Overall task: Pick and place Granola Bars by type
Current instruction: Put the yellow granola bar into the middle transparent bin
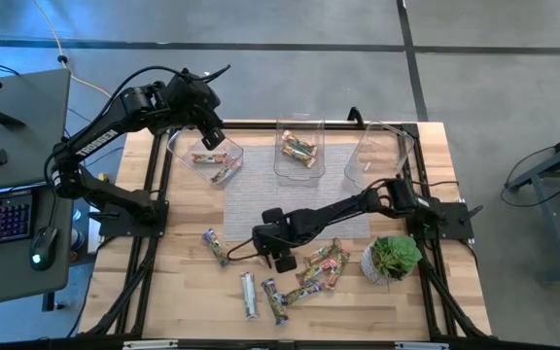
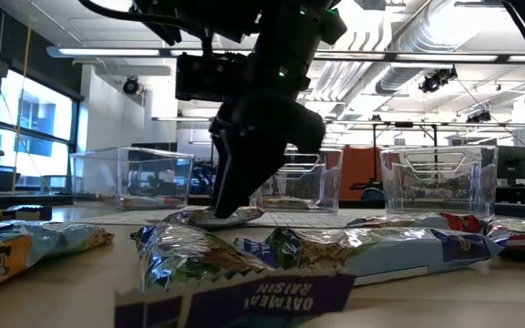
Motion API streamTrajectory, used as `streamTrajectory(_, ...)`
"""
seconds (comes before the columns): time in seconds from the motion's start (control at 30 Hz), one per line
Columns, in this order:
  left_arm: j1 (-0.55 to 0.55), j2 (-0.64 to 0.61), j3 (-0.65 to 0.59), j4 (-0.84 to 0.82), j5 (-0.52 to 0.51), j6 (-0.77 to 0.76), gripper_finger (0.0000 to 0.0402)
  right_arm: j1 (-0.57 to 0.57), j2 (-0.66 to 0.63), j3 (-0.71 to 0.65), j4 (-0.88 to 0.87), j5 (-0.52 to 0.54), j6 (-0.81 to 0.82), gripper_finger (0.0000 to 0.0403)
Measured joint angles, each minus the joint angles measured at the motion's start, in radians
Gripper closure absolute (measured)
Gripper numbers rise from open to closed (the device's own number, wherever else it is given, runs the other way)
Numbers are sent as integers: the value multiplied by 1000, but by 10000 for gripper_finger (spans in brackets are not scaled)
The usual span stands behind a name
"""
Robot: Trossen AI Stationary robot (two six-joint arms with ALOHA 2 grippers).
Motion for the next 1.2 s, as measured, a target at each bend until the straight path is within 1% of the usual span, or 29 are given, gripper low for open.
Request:
streamTrajectory(0.13, 0, 0, 0, 0, 0, 0, 207, 10, 0, -2, 2, 25, -167, 238)
streamTrajectory(0.27, 0, 0, 0, -4, 0, 0, 207, 10, -2, -2, 10, 24, -321, 238)
streamTrajectory(0.43, 0, 0, 0, -4, 0, 0, 207, 4, -2, -2, 33, 16, -424, 238)
streamTrajectory(0.5, 0, 0, 0, -4, 0, 0, 207, -7, -2, -2, 40, -21, -438, 238)
streamTrajectory(0.6, 0, 0, 0, -4, 0, 0, 207, -34, 4, -7, 42, -134, -430, 238)
streamTrajectory(0.67, 0, 0, 0, -4, 0, 0, 207, -48, 4, -36, 86, -188, -426, 238)
streamTrajectory(0.7, 0, 0, 0, -5, 0, 0, 207, -55, 4, -51, 106, -198, -426, 238)
streamTrajectory(0.83, 0, 0, 0, -4, 0, 0, 207, -65, -2, -96, 142, -202, -435, 238)
streamTrajectory(0.97, 0, 0, 0, -4, -1, 0, 207, -70, -9, -144, 179, -183, -435, 242)
streamTrajectory(1.2, 0, 0, 0, -4, -1, 0, 207, -66, -21, -142, 175, -177, -419, 292)
